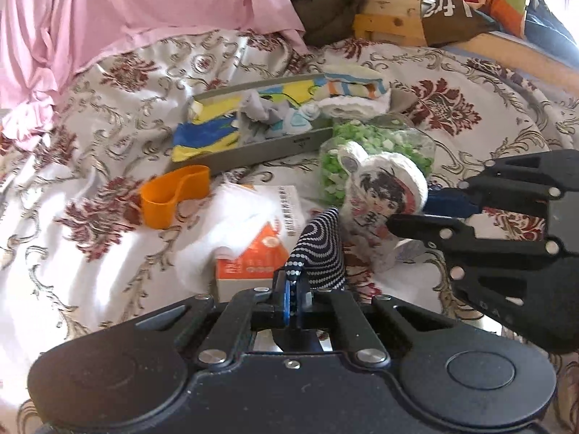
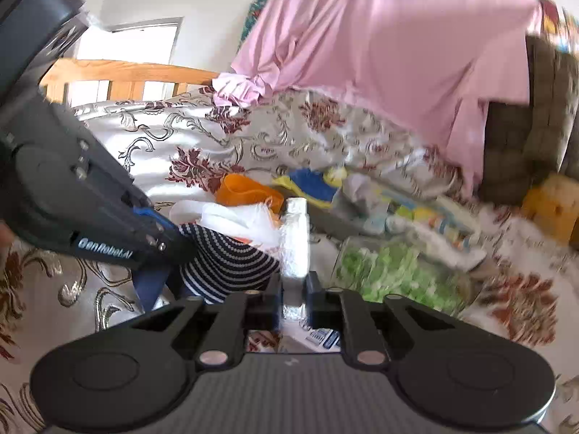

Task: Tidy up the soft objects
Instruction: 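Lift the sock and foil pouch and carry both toward the tray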

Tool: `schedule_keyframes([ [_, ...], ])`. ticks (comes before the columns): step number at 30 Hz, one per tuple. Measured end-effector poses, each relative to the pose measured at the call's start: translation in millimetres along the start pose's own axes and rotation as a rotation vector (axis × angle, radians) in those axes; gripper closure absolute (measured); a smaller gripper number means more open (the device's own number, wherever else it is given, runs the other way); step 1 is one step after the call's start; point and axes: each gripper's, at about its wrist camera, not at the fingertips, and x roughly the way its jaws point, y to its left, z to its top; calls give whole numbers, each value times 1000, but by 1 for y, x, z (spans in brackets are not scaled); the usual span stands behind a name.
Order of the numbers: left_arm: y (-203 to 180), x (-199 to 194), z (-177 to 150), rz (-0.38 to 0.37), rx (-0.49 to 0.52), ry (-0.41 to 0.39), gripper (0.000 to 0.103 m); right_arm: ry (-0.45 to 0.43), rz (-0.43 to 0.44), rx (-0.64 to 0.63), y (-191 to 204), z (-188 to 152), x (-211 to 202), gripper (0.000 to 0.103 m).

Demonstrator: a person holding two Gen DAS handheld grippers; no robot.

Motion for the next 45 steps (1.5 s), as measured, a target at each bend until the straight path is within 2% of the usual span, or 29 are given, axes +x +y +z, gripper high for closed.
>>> schedule_keyframes([
  [12, -6, -21, 6, 89, 37, -179, 102, -75, -85, -32, 1, 0, -4, 90],
  [15, -4, -22, 13, 90, 12, -209, 102, -105, -112, -45, 0, 2, -5, 90],
  [19, 3, -19, 30, 57, -79, -226, 102, -135, -151, -16, -11, 7, -3, 90],
  [24, 0, -11, 51, 83, -79, -275, 102, -160, -186, 15, -30, 11, 5, 90],
  [29, 3, 0, 85, 96, -76, -325, 102, -192, -180, 60, -59, 25, 26, 90],
  [33, 7, 20, 125, 104, -69, -339, 102, -215, -167, 89, -88, 44, 56, 90],
  [37, 11, 43, 167, 118, -37, -350, 102, -227, -118, 203, -124, 62, 92, 90],
  [41, 15, 74, 201, 148, -14, -349, 102, -190, -76, 368, -163, 61, 123, 90],
  [45, 19, 109, 221, 157, -57, -352, 102, -118, -89, 405, -188, 47, 145, 90],
])
